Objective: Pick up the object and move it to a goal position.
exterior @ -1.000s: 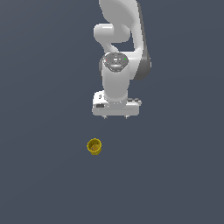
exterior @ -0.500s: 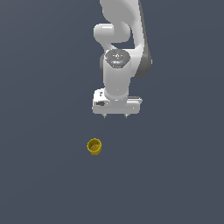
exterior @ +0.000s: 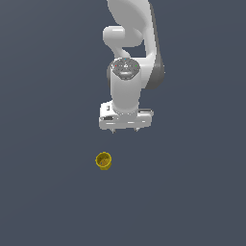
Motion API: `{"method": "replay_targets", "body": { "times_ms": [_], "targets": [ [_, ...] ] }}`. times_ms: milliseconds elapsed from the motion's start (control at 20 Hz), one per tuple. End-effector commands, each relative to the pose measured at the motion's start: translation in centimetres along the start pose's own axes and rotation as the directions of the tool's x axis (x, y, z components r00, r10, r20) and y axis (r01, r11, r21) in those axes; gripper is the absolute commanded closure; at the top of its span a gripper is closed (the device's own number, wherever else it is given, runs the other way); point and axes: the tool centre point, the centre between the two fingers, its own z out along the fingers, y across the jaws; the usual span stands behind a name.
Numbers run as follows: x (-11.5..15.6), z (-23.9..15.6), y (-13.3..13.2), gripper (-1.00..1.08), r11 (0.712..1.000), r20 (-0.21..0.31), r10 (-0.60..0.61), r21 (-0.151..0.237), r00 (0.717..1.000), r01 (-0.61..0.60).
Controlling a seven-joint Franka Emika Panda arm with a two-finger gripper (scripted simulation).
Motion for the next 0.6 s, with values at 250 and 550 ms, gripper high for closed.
{"method": "replay_targets", "body": {
  "times_ms": [250,550],
  "targets": [
    [2.1,1.1,1.8,-0.92,0.992,-0.008,-0.122,-0.006,0.992,0.122],
    [4.3,2.4,4.0,-0.92,0.967,-0.016,-0.254,-0.012,0.967,0.254]
  ]
}}
